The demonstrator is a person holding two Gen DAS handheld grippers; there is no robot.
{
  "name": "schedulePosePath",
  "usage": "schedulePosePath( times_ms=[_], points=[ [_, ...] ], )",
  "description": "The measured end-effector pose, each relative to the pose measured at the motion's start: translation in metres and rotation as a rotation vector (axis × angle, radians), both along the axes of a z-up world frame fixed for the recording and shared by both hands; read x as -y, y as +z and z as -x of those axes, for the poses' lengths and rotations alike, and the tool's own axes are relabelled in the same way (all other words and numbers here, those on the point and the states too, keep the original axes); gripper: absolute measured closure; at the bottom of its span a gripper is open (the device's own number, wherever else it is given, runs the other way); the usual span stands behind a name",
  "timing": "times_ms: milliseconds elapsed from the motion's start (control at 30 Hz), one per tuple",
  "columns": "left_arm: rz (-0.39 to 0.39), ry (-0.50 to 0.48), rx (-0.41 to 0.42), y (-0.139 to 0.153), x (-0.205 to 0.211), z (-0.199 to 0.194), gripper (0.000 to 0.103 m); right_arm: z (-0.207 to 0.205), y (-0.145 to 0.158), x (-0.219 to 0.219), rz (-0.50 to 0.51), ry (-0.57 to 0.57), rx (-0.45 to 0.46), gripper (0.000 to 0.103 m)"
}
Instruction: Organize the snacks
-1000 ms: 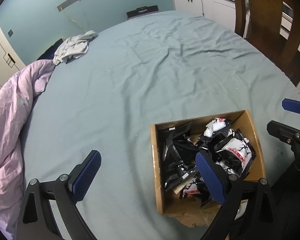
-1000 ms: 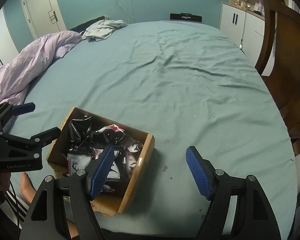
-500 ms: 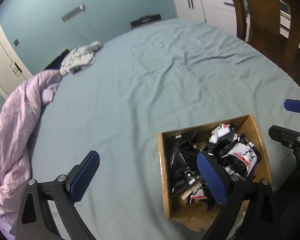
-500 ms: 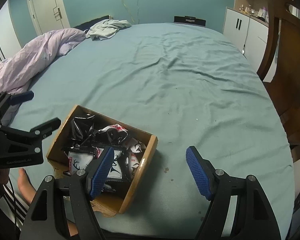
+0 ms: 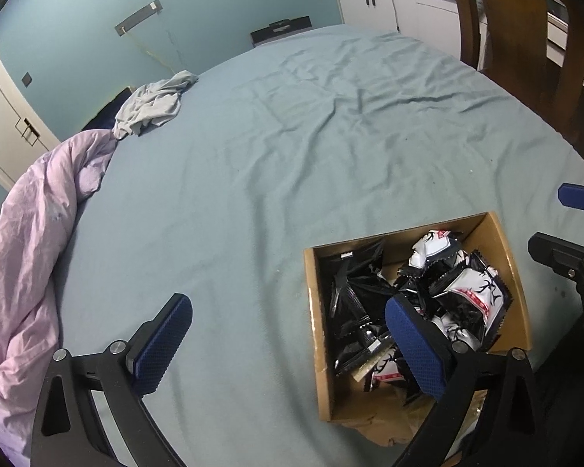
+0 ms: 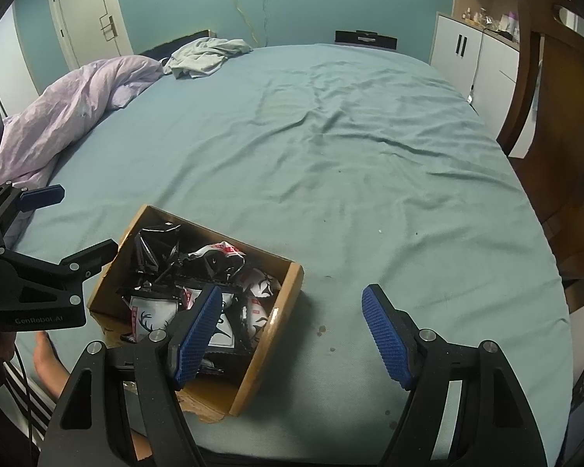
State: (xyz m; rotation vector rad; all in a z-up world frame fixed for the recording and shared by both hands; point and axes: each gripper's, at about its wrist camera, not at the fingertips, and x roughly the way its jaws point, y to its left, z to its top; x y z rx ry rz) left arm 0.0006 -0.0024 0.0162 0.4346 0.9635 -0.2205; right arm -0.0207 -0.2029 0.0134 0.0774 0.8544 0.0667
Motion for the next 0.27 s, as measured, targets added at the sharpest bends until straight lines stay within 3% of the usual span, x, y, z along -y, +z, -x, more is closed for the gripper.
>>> schedulePosePath(
  times_ms=[267],
  points=[
    [0.006, -0.004, -0.015, -0.001, -0.0025, 0.0002, 0.0, -0.0004, 0.0, 0.0016, -0.003, -0.004, -0.003, 0.029]
  ],
)
